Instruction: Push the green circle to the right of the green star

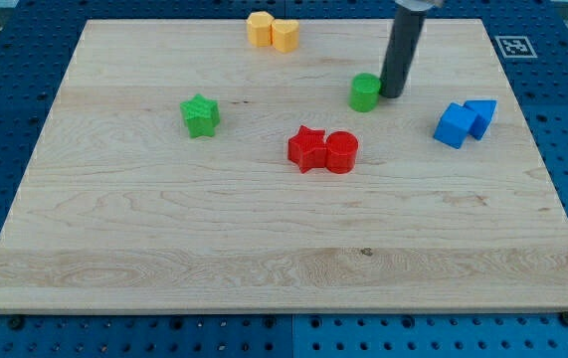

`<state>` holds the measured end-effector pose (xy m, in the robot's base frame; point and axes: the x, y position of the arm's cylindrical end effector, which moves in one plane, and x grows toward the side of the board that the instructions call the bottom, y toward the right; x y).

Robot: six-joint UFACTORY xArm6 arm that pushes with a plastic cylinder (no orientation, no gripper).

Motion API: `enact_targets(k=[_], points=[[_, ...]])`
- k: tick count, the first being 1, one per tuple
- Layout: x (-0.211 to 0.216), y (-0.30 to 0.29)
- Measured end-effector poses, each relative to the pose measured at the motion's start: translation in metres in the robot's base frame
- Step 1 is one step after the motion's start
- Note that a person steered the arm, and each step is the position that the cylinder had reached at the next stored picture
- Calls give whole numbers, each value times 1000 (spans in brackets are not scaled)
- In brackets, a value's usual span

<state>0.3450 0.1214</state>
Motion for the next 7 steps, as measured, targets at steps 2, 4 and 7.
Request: enact_targets(k=[2, 4, 7], points=[[0, -35], [25, -51], [35, -117]])
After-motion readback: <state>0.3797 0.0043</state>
